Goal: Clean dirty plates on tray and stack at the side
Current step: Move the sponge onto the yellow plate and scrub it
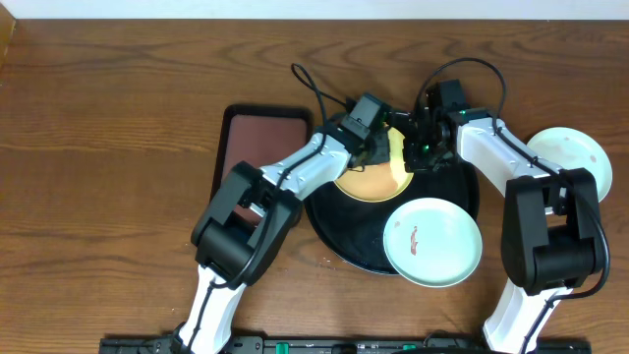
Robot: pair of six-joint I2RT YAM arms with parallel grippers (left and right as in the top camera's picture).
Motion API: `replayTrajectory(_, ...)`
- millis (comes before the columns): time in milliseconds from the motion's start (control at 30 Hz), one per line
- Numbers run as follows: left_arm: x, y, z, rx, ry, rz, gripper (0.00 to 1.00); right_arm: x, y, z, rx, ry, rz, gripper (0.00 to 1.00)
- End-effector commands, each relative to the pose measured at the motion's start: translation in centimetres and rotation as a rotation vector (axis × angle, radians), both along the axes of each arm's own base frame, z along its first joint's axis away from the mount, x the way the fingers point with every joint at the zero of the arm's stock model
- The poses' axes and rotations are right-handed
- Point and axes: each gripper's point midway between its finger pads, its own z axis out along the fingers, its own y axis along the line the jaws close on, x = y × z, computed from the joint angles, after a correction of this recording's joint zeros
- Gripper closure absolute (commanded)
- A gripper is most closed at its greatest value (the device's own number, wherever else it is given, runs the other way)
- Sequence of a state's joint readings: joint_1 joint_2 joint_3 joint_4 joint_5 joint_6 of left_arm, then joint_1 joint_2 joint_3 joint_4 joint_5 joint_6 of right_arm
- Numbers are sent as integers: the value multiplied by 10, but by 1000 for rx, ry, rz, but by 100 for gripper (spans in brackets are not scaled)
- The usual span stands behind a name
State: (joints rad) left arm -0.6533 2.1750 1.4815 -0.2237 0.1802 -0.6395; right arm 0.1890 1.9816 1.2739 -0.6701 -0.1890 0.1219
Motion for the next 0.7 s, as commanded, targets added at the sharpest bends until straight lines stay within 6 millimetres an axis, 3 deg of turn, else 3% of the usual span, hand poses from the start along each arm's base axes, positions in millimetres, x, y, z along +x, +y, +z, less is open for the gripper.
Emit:
replayTrajectory(0, -12, -16, -19, -60, 70, -11, 92, -23, -22, -26, -97, 83, 11, 99)
replayTrajectory(133, 4, -20, -11, -97, 5, 2, 92, -23, -22, -26, -97, 85, 11, 99)
replayTrajectory(233, 19, -9, -8, -92, -29, 38, 92, -23, -22, -26, -97, 85, 11, 99)
replayTrajectory(500, 55, 52, -12, -8, -78, 36, 92, -24, -22, -26, -98, 90, 11, 99)
replayTrajectory(667, 45, 93, -18, 147, -45, -48, 92, -25, -22, -26, -98, 92, 12, 99)
